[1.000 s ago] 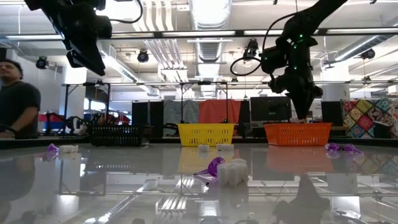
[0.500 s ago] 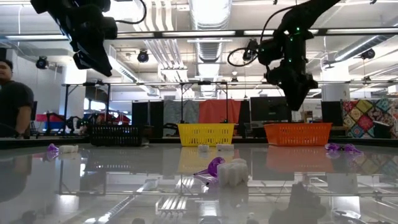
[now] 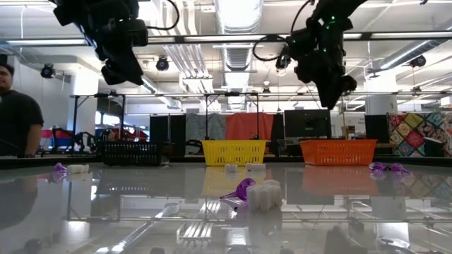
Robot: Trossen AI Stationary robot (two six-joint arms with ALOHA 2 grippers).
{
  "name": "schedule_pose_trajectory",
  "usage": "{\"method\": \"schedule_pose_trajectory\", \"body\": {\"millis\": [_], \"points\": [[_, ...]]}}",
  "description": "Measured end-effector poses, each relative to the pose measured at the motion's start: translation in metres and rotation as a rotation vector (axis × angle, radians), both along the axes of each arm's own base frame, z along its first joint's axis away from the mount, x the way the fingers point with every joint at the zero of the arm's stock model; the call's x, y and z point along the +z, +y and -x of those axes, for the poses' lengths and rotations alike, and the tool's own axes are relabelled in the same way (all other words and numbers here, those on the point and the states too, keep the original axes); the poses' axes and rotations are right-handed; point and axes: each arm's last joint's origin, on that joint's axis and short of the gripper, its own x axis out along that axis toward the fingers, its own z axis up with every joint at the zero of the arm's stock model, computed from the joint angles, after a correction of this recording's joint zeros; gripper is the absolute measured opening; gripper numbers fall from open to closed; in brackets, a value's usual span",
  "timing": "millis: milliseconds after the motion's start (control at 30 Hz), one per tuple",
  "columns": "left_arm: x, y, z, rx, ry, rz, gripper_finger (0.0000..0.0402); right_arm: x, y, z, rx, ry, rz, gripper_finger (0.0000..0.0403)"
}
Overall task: Sort Halloween decoration
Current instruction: Put the violet hat toy into the black bin
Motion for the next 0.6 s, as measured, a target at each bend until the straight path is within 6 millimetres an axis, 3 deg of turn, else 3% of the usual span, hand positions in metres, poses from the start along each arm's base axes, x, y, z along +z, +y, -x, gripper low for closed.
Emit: {"method": "schedule_pose_trajectory", "body": {"millis": [200, 600], "points": [[-0.001, -0.009, -0.006, -0.073, -0.015, 0.024, 0.0107, 0.003, 0.024, -0.013, 0.011, 0.010, -0.033, 0.0123], [0.002, -0.036, -0.011, -0.214, -0.027, 0.029, 0.0107, 0.005, 0.096, -0.024, 0.004, 0.092, -0.087, 0.0130]]}}
